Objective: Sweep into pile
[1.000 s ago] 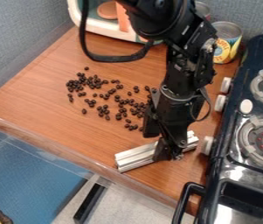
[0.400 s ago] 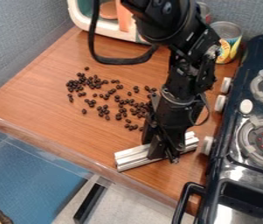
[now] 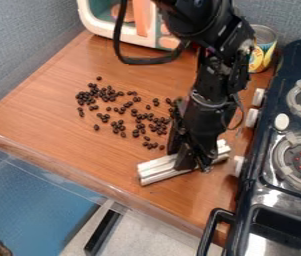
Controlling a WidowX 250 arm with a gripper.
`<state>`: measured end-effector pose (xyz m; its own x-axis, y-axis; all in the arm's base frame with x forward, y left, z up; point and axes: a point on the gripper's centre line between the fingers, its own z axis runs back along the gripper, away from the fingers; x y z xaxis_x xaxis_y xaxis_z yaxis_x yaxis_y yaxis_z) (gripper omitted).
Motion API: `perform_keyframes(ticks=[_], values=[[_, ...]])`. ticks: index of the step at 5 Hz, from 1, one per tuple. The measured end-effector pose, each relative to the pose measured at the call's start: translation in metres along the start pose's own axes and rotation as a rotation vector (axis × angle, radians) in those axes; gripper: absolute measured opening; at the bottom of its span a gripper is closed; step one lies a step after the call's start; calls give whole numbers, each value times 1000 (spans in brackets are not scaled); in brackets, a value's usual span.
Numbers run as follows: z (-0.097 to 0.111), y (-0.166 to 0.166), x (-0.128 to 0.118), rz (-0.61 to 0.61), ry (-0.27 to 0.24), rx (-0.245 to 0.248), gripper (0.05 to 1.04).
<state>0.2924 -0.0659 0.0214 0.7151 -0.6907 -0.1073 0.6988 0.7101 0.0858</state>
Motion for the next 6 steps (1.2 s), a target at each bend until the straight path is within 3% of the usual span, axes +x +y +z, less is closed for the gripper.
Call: perform_keyframes(ticks=[2,6], values=[[-2,30,8,108,-24,5,338],[-10,75,-14,413,-55,-23,338]])
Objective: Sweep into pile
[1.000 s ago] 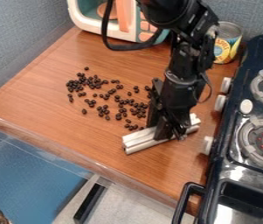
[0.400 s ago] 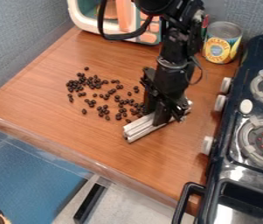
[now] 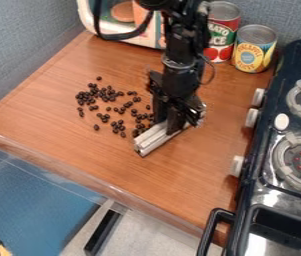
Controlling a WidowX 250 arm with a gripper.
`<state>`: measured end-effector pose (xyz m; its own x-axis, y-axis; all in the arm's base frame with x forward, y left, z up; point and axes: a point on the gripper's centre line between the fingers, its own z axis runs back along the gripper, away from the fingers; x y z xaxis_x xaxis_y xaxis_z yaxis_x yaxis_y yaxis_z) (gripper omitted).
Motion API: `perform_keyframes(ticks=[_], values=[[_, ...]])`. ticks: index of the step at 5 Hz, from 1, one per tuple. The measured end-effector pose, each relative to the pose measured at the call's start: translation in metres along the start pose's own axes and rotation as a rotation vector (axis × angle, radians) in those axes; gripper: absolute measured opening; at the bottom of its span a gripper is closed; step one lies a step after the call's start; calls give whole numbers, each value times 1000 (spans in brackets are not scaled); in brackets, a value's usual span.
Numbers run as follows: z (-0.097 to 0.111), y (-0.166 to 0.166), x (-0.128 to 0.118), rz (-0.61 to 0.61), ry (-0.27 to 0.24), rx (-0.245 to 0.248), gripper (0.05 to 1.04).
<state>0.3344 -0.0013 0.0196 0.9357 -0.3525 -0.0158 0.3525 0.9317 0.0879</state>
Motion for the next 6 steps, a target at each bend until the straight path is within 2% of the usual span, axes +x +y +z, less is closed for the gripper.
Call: perform_keyframes(ticks=[6], values=[[-6,96,-38,304,-6,-89,338]])
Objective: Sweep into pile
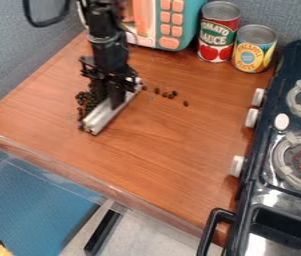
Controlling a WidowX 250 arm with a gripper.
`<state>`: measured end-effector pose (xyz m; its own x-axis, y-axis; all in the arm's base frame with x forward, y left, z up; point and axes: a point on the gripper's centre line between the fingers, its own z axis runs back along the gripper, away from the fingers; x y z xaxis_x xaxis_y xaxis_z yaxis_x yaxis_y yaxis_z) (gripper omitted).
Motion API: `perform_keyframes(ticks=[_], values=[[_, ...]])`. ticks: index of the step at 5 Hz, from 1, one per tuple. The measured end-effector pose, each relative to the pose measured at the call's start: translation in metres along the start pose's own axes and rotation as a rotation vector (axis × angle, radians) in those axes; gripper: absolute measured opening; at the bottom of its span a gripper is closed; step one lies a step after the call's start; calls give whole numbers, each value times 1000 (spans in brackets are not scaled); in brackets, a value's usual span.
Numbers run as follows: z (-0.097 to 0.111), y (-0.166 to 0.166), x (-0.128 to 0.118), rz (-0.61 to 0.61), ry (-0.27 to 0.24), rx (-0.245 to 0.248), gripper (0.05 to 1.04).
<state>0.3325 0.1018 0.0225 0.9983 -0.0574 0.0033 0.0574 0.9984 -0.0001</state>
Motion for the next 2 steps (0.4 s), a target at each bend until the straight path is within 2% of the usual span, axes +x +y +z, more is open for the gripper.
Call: perform_keyframes(ticks=[2], values=[[0,37,-11,85,-1,-1,338]])
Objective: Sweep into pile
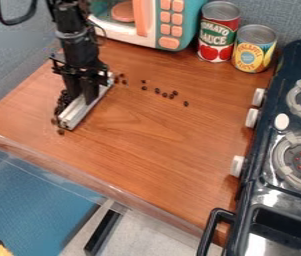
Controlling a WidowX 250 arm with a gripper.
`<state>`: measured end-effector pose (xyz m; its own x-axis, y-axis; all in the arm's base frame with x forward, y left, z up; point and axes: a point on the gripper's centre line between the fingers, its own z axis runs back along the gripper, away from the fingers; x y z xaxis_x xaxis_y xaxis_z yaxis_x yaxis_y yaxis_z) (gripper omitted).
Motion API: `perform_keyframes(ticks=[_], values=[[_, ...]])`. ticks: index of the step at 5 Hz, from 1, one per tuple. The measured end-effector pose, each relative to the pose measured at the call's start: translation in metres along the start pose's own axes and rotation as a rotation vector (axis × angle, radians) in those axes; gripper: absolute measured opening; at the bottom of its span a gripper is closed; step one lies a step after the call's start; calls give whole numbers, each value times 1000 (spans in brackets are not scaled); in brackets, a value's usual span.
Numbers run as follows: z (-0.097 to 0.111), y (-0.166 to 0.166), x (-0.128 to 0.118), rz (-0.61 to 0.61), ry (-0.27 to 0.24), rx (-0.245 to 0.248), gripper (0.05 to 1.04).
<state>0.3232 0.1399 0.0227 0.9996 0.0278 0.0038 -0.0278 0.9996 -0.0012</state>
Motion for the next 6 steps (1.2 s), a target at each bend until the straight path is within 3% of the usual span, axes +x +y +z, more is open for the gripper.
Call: perform_keyframes(ticks=[2,3,4,5,6], values=[[1,17,-5,36,3,-5,338],[14,-6,-4,15,-6,-49,338],[47,-44,9,-39,-84,-79,338],[67,-82,13,-111,-135,-79,338],[69,-125,12,-190,-130,-90,338]])
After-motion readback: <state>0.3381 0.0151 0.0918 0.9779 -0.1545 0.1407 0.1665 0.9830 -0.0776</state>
